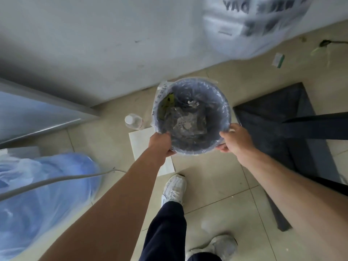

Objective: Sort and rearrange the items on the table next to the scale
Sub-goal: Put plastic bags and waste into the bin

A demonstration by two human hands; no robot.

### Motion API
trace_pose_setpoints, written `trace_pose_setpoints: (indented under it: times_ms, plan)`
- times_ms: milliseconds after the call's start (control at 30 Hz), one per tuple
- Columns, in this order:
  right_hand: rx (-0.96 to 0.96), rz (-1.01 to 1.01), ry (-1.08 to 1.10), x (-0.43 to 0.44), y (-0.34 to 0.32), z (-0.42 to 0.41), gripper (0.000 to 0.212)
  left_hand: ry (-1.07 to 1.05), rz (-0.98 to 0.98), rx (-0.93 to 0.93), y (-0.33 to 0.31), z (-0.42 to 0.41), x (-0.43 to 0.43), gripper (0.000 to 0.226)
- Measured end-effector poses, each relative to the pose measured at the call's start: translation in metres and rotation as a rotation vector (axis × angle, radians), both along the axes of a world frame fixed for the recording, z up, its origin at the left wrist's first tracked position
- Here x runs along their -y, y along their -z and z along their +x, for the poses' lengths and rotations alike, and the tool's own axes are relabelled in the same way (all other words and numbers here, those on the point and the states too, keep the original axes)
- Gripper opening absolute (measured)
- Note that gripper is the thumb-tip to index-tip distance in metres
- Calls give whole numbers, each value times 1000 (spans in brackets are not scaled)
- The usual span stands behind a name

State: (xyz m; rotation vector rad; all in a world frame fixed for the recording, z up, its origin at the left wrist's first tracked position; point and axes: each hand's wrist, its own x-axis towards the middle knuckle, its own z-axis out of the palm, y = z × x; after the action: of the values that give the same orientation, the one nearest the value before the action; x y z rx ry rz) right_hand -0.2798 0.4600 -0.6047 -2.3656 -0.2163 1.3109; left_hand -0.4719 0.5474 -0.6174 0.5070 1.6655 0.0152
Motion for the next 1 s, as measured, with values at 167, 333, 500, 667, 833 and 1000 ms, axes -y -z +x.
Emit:
trace_pose_setpoints:
  times_ms: [167, 333, 500, 667, 833, 1000]
  plan:
    - [-25, -32, -30, -3, 38, 5, 18, 9, -52, 52, 40, 2, -8, 20]
    - [-28, -53, -19, -3, 59, 9, 20, 36, -66, 78, 61, 5, -10, 23]
    - [-29, -68, -14, -7, 69, 12, 14, 40, -9, 75, 67, 8, -12, 21]
    - [-18, -85, 14, -11, 81, 11, 7, 128, 40, -6, 79, 11, -16, 23]
    - [-40, -113, 7, -7, 82, 11, 14, 294, 90, -96, 84, 7, -14, 38]
    - [-73, -164, -39, -3, 68, 14, 45, 345, 79, -232, 73, 8, -18, 36]
